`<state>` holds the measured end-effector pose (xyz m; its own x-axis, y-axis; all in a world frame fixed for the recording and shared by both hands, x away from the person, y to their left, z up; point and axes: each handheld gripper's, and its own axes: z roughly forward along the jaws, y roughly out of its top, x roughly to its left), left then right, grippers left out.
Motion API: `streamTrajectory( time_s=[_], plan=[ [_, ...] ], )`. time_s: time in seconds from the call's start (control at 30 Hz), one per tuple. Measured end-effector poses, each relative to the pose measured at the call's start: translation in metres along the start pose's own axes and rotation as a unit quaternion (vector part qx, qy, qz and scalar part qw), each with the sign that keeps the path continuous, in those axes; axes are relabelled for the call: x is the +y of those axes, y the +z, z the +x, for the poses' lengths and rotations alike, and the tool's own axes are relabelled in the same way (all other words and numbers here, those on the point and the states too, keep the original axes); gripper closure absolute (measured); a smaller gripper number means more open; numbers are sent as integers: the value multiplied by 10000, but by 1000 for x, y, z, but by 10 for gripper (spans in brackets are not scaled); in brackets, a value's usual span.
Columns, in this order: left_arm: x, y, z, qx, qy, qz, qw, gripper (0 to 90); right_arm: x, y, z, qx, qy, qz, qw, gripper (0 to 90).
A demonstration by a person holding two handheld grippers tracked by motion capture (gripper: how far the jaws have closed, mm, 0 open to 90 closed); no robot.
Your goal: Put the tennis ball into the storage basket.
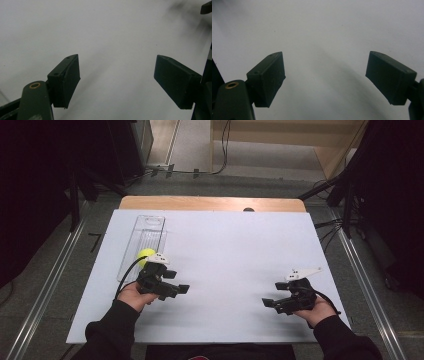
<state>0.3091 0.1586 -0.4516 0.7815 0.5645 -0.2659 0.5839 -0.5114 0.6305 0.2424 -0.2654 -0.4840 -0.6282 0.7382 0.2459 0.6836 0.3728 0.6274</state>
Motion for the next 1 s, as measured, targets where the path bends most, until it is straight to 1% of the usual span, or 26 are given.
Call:
streamTrajectory(
  time_s=[0.03,0.1,0.2,0.33,0.7,0.83,1.0],
  plan=[
    [-1,0,0,-8,33,18,10000,212,0,0,0,0,0,2,10000,137],
    [-2,-1,-1,-22,10,-9,10000,212,0,0,0,-4,12,-1,10000,137],
    [-5,-3,-2,-63,2,-5,10000,212,0,0,0,-6,7,-6,10000,137],
    [-9,-4,-2,-63,-3,29,10000,212,0,0,0,-6,10,-3,10000,137],
    [-17,-7,-3,-129,96,47,9999,212,0,0,0,-20,15,9,10000,137],
    [-20,-10,-5,-125,42,33,9999,212,0,0,0,-20,-2,17,10000,137],
    [-24,-12,-7,-160,70,16,9998,212,0,0,0,-32,8,22,10000,137]
  ],
)
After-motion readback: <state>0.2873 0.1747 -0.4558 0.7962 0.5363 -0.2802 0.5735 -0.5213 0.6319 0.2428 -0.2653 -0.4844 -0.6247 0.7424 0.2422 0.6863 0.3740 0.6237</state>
